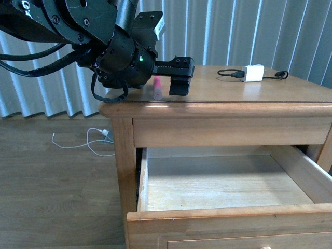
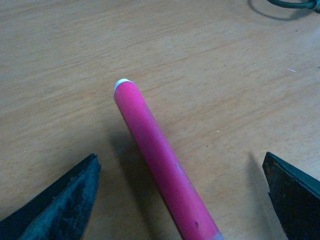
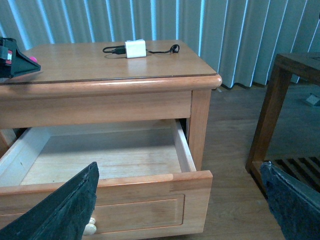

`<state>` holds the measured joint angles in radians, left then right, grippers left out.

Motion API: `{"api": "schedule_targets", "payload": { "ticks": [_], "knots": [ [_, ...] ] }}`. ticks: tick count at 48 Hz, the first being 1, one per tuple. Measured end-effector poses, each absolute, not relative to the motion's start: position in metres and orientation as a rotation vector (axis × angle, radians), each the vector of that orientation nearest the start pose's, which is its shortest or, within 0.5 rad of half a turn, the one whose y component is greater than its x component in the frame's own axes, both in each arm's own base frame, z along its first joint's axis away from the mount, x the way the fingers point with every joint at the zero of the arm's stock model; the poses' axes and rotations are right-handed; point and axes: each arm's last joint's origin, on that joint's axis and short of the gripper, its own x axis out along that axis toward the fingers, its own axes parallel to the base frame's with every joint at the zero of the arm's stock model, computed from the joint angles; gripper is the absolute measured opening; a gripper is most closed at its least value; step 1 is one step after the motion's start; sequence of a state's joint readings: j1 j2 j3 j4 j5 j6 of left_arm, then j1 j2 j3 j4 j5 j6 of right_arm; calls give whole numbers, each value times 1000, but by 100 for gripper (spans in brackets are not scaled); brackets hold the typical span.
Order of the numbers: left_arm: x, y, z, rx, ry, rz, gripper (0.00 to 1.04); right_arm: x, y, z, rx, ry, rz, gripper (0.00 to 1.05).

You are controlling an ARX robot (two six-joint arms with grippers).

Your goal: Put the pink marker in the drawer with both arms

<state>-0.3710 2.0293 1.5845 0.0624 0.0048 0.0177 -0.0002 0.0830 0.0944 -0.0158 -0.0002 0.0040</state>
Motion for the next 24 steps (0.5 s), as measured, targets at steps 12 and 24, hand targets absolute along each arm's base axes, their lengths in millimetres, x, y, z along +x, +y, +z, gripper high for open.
{"api": "schedule_targets", "payload": {
  "ticks": [12, 24],
  "knots": [
    [441, -174, 252, 139, 388, -380, 73, 98, 0, 188, 4, 4, 0, 96],
    [441, -174, 253, 168, 387, -385, 36, 98, 0, 188, 4, 4, 0, 96]
  ]
}}
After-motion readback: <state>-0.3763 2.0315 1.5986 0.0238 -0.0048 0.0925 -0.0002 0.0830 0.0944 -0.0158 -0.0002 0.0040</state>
